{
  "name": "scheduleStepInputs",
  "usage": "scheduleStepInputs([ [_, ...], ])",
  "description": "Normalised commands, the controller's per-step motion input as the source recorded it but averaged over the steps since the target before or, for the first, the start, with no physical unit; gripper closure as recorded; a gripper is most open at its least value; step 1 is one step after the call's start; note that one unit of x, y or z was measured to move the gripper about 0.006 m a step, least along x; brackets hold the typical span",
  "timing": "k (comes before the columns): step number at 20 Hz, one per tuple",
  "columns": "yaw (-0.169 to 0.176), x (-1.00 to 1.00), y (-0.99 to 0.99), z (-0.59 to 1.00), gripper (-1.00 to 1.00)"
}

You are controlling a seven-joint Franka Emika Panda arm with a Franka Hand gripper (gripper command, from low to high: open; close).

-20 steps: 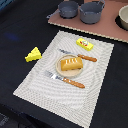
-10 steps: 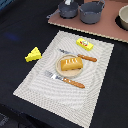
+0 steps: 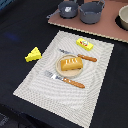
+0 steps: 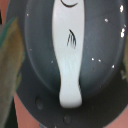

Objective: Interact with the objects in diverse but meaningful ways.

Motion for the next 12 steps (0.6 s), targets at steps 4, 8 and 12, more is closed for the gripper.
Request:
scheduleStepInputs([
  [4, -0.051, 0.0, -0.19, 0.96, -1.0],
  [8, -0.069, 0.0, -0.78, 0.59, -1.0],
  [12, -0.003, 0.0, -0.97, 0.12, -1.0],
])
